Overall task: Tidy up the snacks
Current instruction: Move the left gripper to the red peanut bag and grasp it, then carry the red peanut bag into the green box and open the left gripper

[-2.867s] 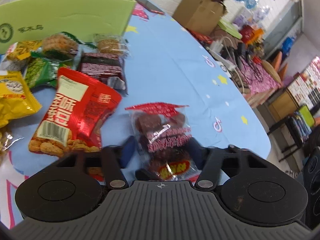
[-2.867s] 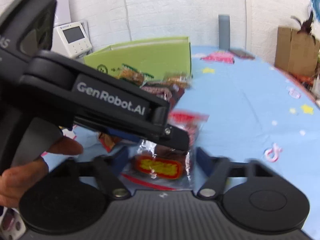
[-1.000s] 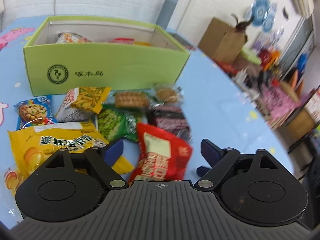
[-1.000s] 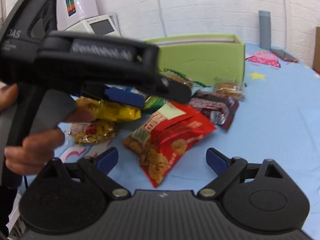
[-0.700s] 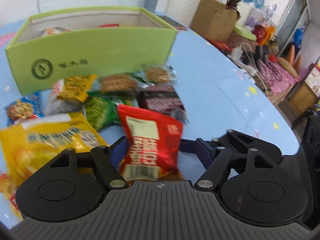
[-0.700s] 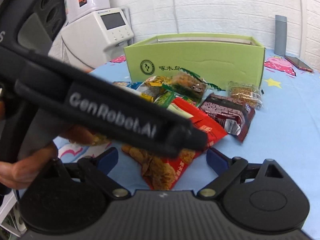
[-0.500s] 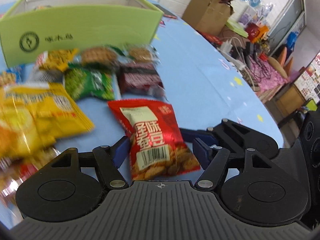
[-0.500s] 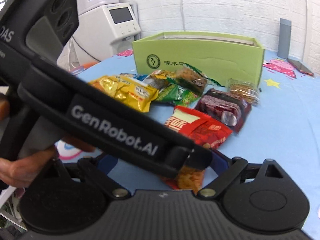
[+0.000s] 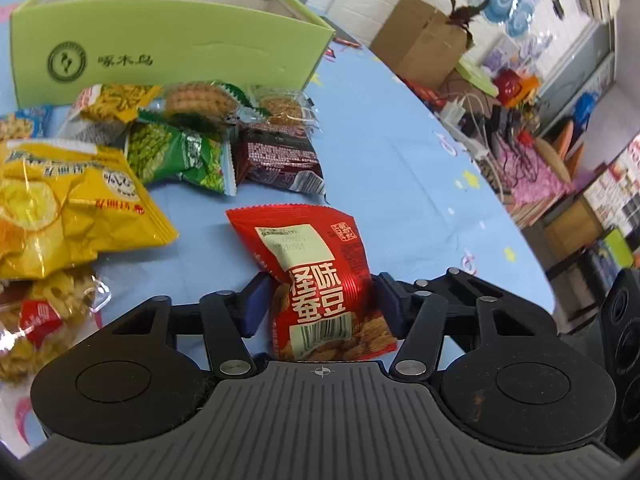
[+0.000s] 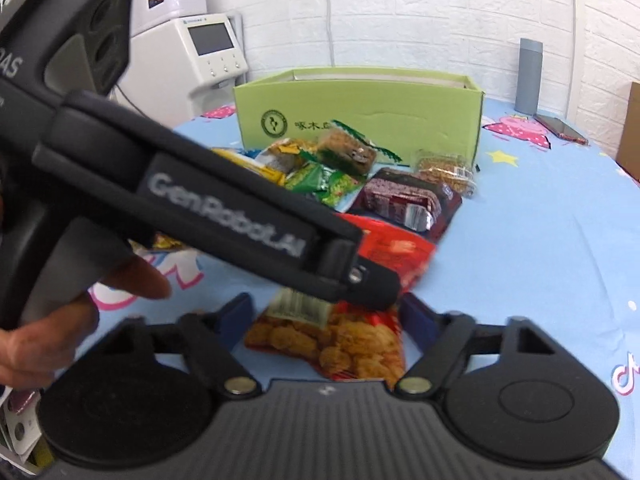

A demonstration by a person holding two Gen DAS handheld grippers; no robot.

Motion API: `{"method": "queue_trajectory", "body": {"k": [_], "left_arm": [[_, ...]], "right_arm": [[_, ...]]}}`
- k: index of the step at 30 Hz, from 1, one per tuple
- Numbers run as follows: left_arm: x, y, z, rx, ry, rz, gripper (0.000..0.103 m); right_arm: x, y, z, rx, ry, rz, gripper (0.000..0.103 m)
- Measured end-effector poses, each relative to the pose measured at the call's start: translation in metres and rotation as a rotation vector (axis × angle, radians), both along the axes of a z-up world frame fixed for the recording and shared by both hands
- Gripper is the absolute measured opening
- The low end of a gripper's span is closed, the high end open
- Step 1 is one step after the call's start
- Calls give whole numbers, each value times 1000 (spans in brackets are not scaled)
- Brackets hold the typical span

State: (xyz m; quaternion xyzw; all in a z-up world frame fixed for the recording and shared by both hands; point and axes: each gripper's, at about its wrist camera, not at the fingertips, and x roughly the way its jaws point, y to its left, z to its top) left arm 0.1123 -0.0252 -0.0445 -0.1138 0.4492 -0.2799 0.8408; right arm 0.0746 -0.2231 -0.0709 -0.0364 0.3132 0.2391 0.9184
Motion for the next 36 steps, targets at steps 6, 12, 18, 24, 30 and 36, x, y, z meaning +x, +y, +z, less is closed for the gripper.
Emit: {"method": "queue_trajectory", "body": {"k": [6, 12, 18, 24, 30, 36], "left_arm": [[1, 7, 26, -40, -40, 30, 32], [45, 17, 70, -43, -140, 64, 32], [133, 30, 116, 15, -260, 121, 32], [223, 48, 97, 79, -193, 171, 31], [269, 50, 49, 152, -95, 177, 31], [266, 48, 43, 162, -118, 175, 41]], "right_arm": [[-4, -6, 26, 44, -44, -4, 68], [35, 5, 61, 40, -149, 7, 68], [131, 28, 103, 27, -229, 64, 68], [232, 60, 98, 14, -161, 118, 68], [285, 84, 57, -53, -61, 169, 68], [294, 89, 44, -54, -27, 179, 77]]}}
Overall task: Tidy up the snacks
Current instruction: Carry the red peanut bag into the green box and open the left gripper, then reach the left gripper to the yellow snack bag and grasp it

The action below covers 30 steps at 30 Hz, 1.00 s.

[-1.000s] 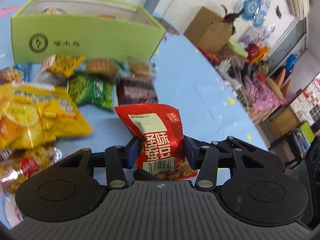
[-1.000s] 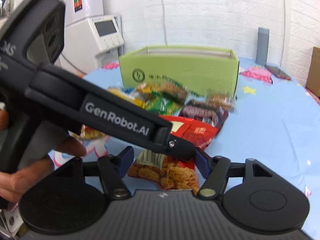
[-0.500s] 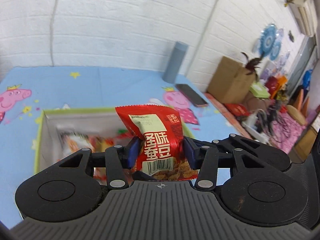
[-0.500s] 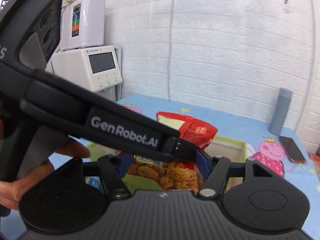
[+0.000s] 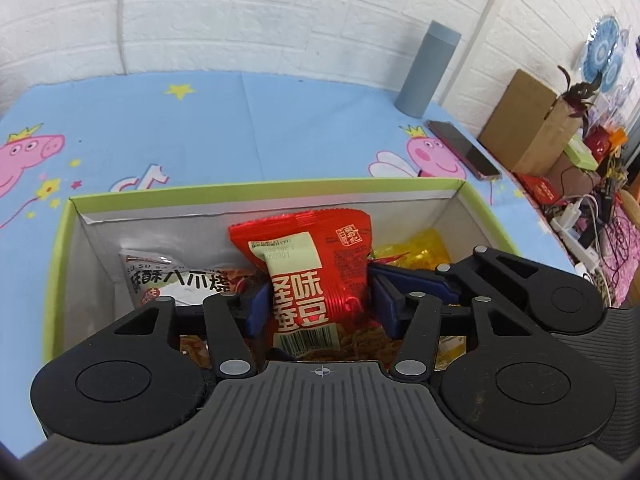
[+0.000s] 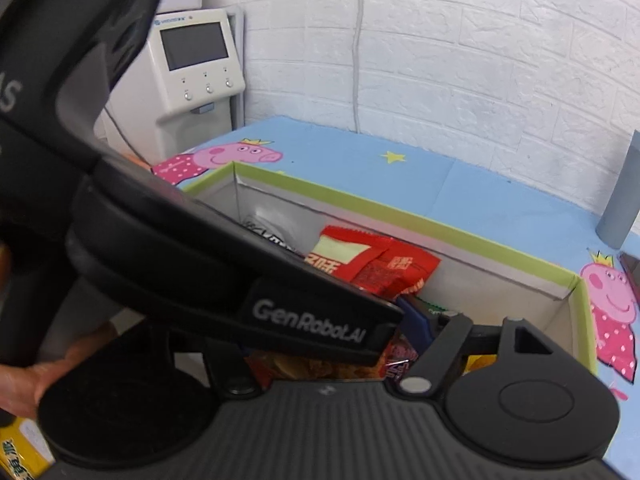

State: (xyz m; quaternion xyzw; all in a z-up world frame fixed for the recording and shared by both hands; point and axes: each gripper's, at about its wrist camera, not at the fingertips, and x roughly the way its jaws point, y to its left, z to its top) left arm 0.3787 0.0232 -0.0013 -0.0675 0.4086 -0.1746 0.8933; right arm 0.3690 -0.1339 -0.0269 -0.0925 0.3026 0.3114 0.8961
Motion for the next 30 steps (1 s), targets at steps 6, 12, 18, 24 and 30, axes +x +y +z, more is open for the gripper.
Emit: {"method": "queue_trajectory", "body": {"k": [6, 12, 18, 24, 30], "left_arm": [[-34, 4, 42, -34, -119, 9, 51], [-118, 23, 100, -109, -312, 1, 72], [-210, 45, 72, -98, -338, 35, 80], [-254, 83, 9, -103, -184, 177, 79], [-201, 108, -12, -154, -31, 103, 57]], "right_arm": [[-16, -20, 20, 70, -35, -25, 93], [-94, -49, 69, 146, -177, -57, 93], [-187, -79, 36, 231, -82, -86, 93], [-243, -62, -26, 252, 130, -80, 93], [-246, -20, -34, 348, 255, 41, 93]]}}
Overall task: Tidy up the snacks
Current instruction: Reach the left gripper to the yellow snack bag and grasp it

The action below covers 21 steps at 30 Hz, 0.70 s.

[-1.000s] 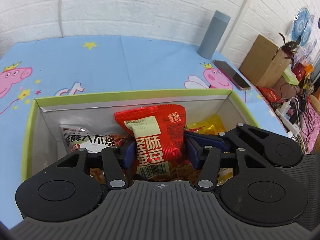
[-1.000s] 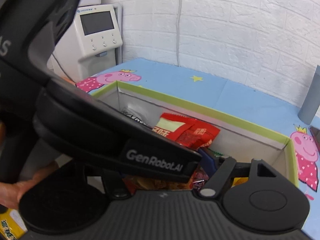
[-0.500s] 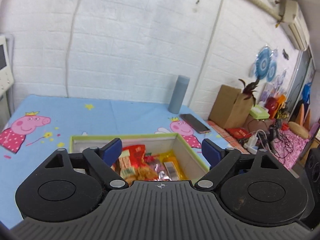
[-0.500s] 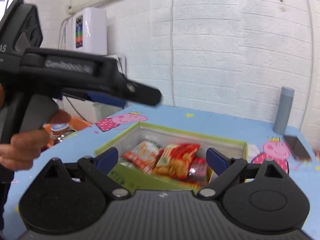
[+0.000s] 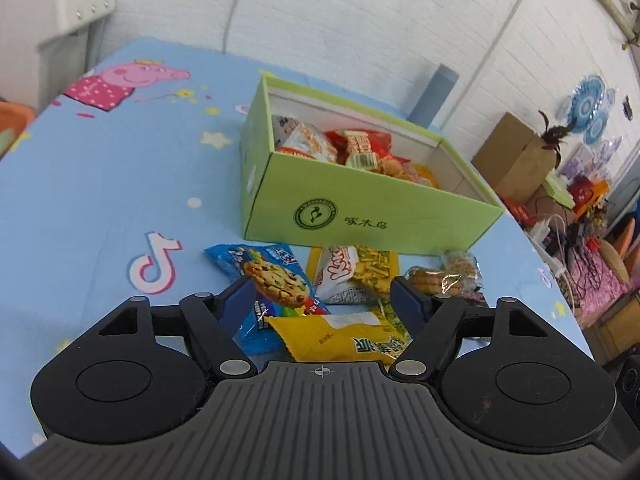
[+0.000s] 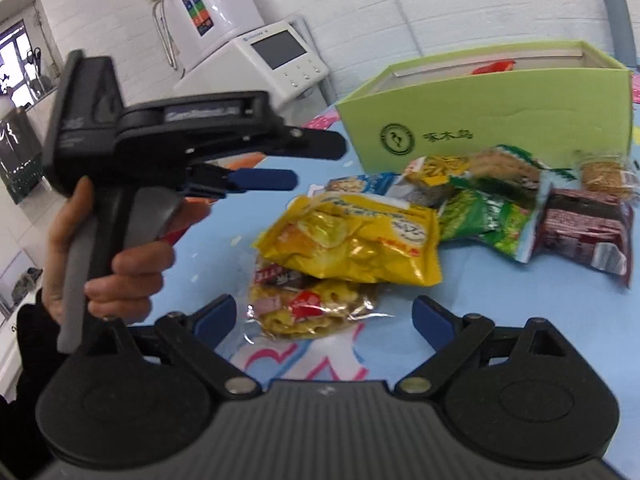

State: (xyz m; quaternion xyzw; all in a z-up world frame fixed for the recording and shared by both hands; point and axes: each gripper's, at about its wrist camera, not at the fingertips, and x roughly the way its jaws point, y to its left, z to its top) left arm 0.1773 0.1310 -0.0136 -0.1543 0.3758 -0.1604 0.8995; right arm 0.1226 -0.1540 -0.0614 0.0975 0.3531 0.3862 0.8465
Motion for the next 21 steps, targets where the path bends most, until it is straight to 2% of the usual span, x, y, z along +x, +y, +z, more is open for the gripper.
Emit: {"method": "queue_trajectory", "body": {"k": [1, 2, 4, 9, 10, 13, 16, 21], "left_arm": [[9, 1, -6, -15, 45, -33, 43], [12, 3, -10, -31, 80, -52, 34], [12, 1, -16, -63, 94, -118, 30], [-16, -19, -13, -149, 100, -177, 30], [-23, -28, -12, -159, 96, -194, 33], [-45, -60, -13, -145, 95, -218, 38], [-65, -94, -23, -149, 122, -244, 38], [-89, -133, -32, -120, 121, -270, 41]], "right_arm": [[3, 7, 0, -5, 0, 5, 93], [5, 13, 1, -16, 0, 3, 93], [10, 20, 3, -43, -13, -13, 93], [8, 13, 9, -90, -37, -30, 94], [3, 8, 11, -99, -45, -39, 94], [-13, -13, 14, -132, -67, -80, 94], [-32, -38, 11, -196, -81, -119, 94], [-46, -78, -3, -243, -42, -185, 93]]}}
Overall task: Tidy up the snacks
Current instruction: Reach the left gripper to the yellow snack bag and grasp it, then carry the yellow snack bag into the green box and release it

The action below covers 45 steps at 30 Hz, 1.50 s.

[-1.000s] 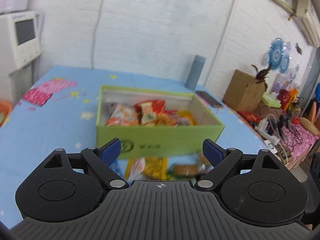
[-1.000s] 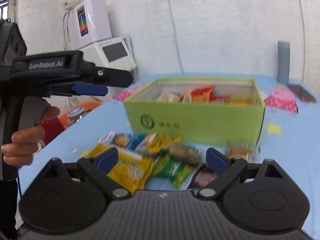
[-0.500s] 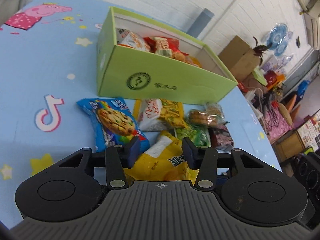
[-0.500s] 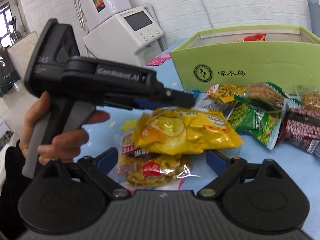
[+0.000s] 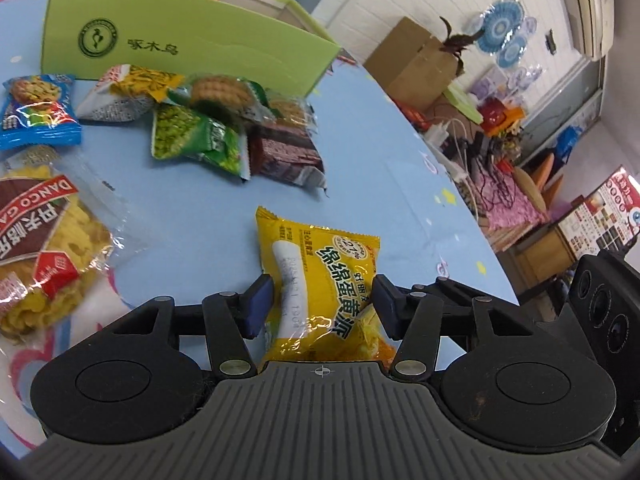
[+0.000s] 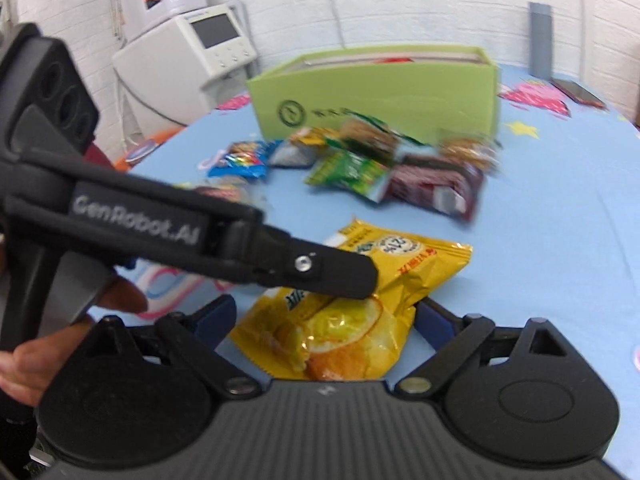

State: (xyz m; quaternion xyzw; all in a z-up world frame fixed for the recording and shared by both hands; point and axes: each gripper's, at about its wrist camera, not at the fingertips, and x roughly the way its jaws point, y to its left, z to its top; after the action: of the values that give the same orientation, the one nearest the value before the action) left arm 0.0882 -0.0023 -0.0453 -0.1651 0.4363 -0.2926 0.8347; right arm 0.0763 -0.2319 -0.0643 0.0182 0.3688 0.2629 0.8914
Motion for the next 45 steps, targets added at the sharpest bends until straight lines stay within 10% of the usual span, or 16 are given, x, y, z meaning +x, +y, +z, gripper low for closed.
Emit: {"method": "queue_trajectory", "body": {"k": [7, 16, 24, 36, 45], "left_arm": [[0, 13, 11, 39, -50, 76, 68], [7, -8, -9, 11, -6, -57, 28], [17, 11, 30, -9, -55, 6, 23], [162, 37, 122, 91, -250, 114, 26], [274, -3, 77, 131, -132, 76, 29]], "right_arm": [[-20, -26, -3, 29, -38, -97, 93], [-20, 5, -14, -38, -130, -77, 82], [-2, 16, 15, -11, -176, -54, 75], [156, 70, 93, 4, -357, 65, 78], [276, 54, 66, -52, -205, 36, 78]]}}
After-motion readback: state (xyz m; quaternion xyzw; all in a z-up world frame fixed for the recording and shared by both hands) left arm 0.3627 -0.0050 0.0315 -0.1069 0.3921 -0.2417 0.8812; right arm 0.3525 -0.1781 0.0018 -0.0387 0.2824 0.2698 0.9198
